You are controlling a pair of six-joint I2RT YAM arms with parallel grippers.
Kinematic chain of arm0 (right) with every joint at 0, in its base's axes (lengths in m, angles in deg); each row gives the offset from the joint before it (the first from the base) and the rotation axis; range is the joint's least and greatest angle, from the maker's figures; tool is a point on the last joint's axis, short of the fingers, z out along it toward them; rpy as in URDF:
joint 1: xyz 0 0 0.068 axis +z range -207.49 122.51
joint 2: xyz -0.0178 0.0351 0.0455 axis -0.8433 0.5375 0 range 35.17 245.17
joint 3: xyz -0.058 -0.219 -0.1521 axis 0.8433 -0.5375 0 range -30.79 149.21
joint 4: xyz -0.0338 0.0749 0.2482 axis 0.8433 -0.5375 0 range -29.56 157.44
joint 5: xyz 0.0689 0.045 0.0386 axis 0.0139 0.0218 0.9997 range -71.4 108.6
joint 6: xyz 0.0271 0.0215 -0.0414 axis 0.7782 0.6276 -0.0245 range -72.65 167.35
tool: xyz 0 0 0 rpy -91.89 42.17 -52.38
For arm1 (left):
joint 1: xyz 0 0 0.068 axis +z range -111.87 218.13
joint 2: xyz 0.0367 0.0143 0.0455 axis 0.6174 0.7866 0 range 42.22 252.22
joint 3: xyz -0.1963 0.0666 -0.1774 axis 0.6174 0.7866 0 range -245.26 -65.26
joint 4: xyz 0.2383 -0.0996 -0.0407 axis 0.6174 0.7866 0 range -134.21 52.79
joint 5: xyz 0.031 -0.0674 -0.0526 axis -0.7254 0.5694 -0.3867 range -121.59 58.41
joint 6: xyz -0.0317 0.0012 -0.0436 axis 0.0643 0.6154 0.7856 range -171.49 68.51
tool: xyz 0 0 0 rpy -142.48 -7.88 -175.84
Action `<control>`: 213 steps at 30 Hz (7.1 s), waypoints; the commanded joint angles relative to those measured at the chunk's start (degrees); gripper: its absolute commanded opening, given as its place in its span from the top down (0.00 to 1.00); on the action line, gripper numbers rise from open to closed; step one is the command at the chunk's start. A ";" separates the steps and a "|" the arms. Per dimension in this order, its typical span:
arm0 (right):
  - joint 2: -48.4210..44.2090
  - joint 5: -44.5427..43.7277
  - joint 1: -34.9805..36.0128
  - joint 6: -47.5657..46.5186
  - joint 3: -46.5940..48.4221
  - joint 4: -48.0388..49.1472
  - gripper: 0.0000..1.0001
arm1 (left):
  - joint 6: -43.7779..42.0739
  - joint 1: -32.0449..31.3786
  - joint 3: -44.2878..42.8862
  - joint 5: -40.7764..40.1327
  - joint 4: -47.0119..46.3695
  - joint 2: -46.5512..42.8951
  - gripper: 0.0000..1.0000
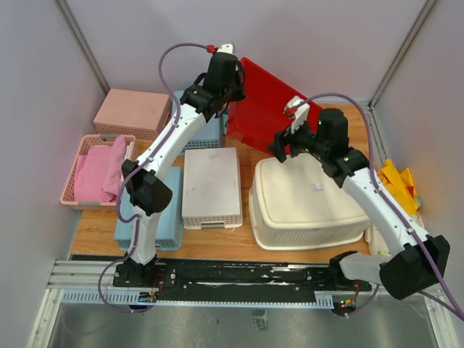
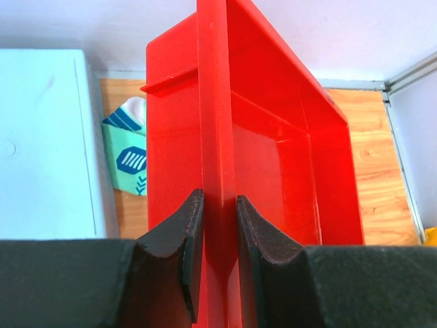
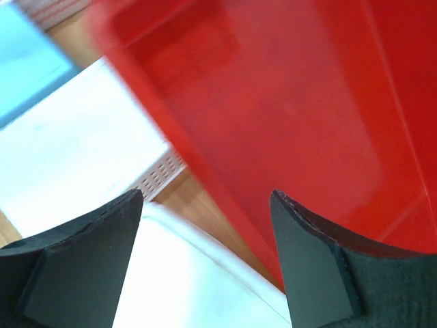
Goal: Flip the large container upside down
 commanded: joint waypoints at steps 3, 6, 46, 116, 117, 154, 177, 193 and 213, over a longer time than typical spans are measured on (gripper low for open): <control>-1.16 12.05 5.75 -16.70 -7.76 17.29 0.24 | 0.22 -0.52 -0.27 2.33 -0.18 -1.71 1.00; 3.40 17.85 6.25 -17.06 -2.81 12.90 0.25 | 0.56 -0.50 -0.38 3.16 -0.18 -1.80 1.00; 17.79 -5.26 3.91 16.24 -4.40 86.85 1.00 | 1.05 -0.47 8.48 -0.39 -3.41 -23.90 0.22; 13.56 2.88 1.12 41.05 -28.91 106.00 0.45 | 9.85 2.78 10.79 39.90 -7.21 -13.92 0.16; 12.78 2.23 1.06 41.16 -29.63 106.00 0.44 | 9.89 2.78 11.39 39.95 -7.40 -13.99 0.17; 5.51 3.25 -13.12 63.43 17.28 7.66 0.31 | 8.32 -4.30 10.15 40.02 -7.89 -10.19 0.18; 11.43 42.52 -35.77 82.78 -0.51 37.99 1.00 | 3.54 -4.94 7.09 26.17 -0.13 -17.54 0.11; 20.59 43.34 -38.04 80.57 -3.57 30.90 0.73 | 4.74 -2.40 16.45 26.47 -3.23 -24.20 0.10; 21.45 -24.01 -39.03 23.75 28.23 -44.59 0.31 | 5.57 -2.48 24.56 23.86 -3.84 -31.61 0.05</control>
